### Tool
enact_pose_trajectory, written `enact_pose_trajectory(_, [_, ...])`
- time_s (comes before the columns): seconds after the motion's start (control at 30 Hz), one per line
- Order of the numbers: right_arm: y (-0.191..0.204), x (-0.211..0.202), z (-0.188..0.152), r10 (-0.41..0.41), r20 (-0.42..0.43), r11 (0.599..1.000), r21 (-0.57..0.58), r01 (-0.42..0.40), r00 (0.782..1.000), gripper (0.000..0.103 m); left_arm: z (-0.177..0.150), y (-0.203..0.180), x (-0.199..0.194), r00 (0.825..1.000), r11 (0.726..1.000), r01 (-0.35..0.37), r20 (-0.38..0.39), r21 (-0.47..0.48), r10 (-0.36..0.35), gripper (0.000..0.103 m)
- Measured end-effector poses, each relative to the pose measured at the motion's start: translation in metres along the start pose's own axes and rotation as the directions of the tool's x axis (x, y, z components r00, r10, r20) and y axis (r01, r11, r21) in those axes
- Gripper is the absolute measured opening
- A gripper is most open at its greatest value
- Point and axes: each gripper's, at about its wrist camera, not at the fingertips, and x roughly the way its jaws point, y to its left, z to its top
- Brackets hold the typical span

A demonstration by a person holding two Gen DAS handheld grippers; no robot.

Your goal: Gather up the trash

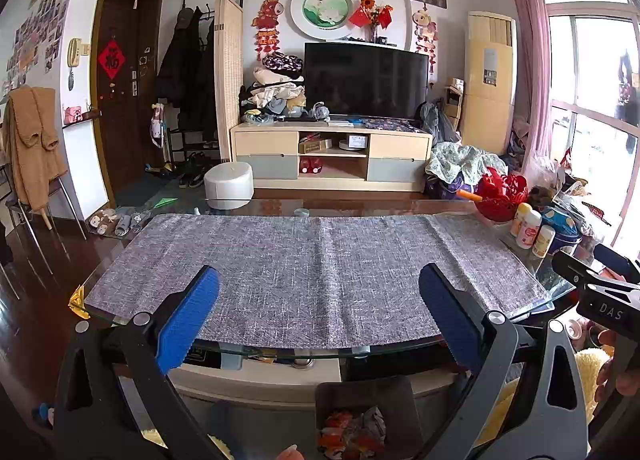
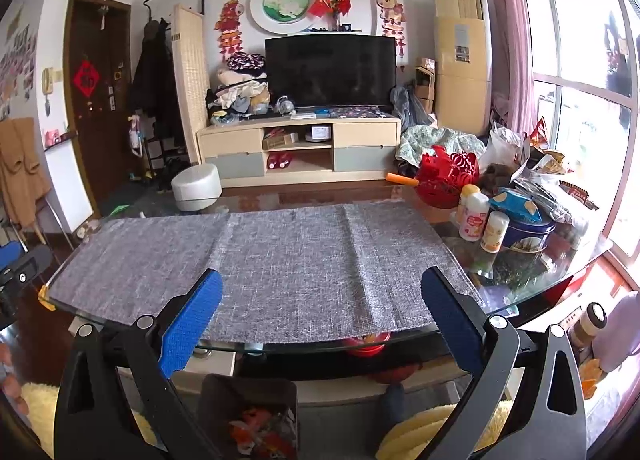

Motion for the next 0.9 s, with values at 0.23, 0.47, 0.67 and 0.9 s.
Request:
enact_pose_trajectory(0.23, [0.0024,-0.0013,0.0001,-0.001,0.003,1.0,0.004,0.001,1.0,0.1,0.0009,-0.0007,-0.0008,1.0,1.0,0.001,0.0,-0.003,-0.001,0.095])
enact_pose_trajectory(0.47, [0.0024,-0.0017,-0.0003,-0.001,0.002,1.0,0.004,0.001,1.0,0.1,0.0003,-0.0007,-0.0006,1.0,1.0,0.0,0.0,-0.001,0.0,0.095])
enact_pose_trajectory(0.67, [0.0019,-0.0015,-0.0001,0.0,0.002,1.0,0.005,0.0,1.0,0.1,-0.0001,-0.001,-0.0008,1.0,1.0,-0.001,0.001,-0.002,0.001,0.095])
enact_pose_trajectory(0.9, [0.0017,-0.0016,0.0002,0.001,0.0,1.0,0.005,-0.001,1.0,0.1,0.003,-0.0073,-0.0011,1.0,1.0,0.006,-0.004,-0.002,-0.006,0.095])
